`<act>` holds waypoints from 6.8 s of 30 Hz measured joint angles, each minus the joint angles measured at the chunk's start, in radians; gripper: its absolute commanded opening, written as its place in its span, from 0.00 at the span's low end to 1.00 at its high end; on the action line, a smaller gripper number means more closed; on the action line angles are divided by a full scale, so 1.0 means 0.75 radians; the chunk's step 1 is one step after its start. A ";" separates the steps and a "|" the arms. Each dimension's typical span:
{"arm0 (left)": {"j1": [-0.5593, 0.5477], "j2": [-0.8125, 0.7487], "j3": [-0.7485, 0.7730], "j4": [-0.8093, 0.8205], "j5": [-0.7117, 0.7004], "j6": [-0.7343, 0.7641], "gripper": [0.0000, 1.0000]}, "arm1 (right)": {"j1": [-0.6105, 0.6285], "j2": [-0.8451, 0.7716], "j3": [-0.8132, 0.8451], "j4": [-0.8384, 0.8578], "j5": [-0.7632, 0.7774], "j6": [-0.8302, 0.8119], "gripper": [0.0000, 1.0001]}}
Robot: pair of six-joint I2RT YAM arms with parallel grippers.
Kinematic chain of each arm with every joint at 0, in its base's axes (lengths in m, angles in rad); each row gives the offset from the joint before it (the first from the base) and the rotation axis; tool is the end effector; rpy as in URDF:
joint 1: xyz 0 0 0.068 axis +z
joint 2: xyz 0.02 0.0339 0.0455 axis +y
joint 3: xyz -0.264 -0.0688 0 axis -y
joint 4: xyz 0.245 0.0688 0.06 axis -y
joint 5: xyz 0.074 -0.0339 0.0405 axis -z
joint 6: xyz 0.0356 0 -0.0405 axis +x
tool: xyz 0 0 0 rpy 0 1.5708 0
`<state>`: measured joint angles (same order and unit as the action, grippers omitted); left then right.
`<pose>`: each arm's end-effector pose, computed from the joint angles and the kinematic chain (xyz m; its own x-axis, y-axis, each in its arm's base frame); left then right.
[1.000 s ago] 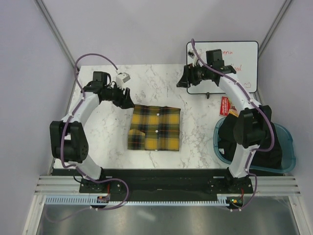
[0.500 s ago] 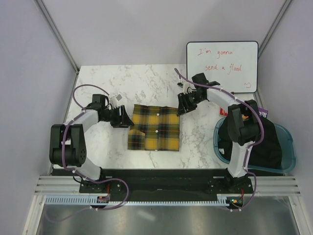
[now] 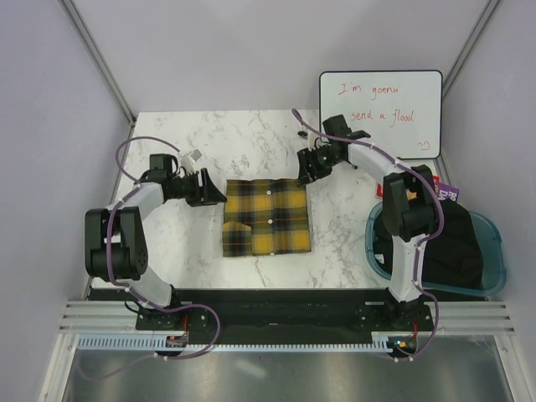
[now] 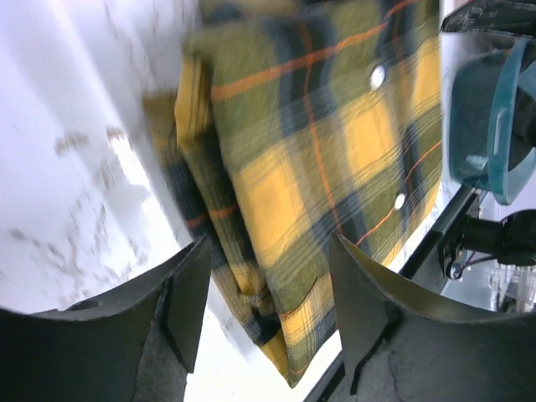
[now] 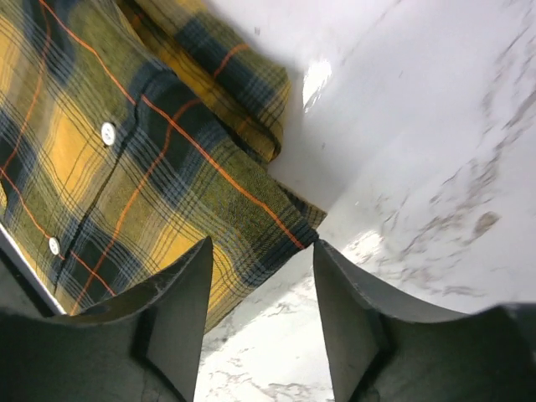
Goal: Fold and stack the long sleeve shirts
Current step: Fold the shirt
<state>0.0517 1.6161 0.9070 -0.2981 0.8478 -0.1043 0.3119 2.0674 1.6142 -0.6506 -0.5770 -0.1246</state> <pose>0.3101 -0.0107 0.1808 -0.8777 -0.1144 -0.4653 0.2760 0.6732 -0.6860 0.4119 0.1532 0.1996 -0.7822 -0.3617 -0.5072 -0.5927 0.6826 0.4274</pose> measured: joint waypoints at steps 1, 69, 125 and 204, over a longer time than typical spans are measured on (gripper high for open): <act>0.003 0.010 0.039 -0.007 0.004 0.009 0.68 | -0.002 0.000 0.026 0.001 -0.001 -0.010 0.64; -0.019 0.706 0.858 -0.211 -0.171 0.039 0.56 | 0.041 0.391 0.377 0.237 0.020 -0.020 0.78; -0.116 0.079 -0.540 0.656 0.404 -0.602 0.89 | 0.172 -0.133 -0.956 1.235 -0.721 0.994 0.98; 0.226 -0.134 -0.341 0.320 -0.006 -0.571 0.74 | 0.523 0.100 0.410 0.109 -0.025 -0.177 0.58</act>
<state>0.2211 1.5158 0.6510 -0.0582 0.8436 -0.5323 0.7040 2.1422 1.9217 -0.5690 -0.5961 -0.2573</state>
